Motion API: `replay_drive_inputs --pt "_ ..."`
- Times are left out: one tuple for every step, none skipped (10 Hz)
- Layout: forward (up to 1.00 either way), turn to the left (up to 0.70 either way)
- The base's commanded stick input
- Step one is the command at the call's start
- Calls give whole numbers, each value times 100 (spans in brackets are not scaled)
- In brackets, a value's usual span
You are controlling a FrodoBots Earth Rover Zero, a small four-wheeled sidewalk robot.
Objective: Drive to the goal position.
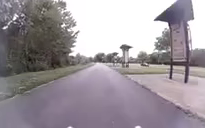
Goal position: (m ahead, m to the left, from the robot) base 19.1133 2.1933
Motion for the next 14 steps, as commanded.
replay_drive_inputs --pt "70 0" --pt "70 0" --pt "70 0" --pt "70 0" --pt "70 0" --pt "70 0" --pt "70 0" --pt "70 0" --pt "70 0" --pt "70 0" --pt "70 0" --pt "70 0" --pt "70 0" --pt "70 0"
